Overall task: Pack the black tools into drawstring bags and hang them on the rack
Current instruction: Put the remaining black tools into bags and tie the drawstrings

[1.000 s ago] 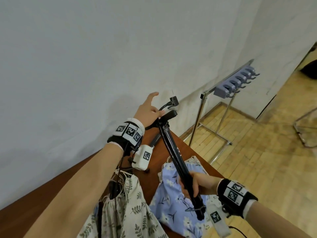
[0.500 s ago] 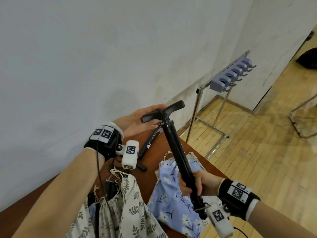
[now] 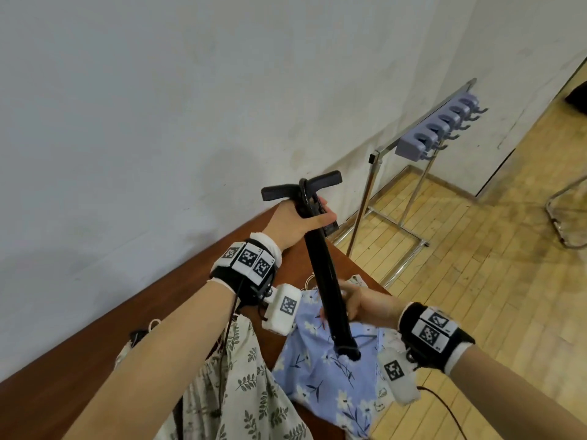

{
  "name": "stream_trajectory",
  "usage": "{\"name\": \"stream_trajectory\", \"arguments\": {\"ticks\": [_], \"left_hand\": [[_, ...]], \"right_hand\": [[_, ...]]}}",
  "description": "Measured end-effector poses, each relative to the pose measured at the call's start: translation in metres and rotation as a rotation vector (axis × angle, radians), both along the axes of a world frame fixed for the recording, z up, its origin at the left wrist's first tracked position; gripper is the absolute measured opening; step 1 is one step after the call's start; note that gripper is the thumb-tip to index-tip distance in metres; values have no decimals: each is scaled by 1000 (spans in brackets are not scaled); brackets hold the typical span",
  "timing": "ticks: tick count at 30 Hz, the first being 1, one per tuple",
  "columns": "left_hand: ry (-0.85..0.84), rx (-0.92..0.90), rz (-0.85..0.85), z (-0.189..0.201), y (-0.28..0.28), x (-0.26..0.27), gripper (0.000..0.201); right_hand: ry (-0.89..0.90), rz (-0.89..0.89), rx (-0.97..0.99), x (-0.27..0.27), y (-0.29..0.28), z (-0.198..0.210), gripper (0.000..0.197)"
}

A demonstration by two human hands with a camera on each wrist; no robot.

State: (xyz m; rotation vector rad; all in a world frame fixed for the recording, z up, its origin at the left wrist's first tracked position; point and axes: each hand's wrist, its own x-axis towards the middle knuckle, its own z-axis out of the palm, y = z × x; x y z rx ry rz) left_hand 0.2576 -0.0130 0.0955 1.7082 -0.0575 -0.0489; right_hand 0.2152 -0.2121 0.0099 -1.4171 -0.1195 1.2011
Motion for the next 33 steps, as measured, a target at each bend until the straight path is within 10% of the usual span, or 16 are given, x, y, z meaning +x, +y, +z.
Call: {"name": "stream_trajectory", "arguments": {"ticks": [7,13,22,33], "left_hand": [[35,190,-12,-33,-20,3,31],[229,-107,234,-61,-45,12,25],[342,-178,151,-82,-64,37,19],[659,269,-158,-122,-8,40,41]], "right_hand": [[-692,-124,-155,44,7,47,128],[-791,-341,-196,48,31,10,103],[-783,-452,-247,69,19,-7,33],[-269,-577,-43,100,-20,-9,24]]}}
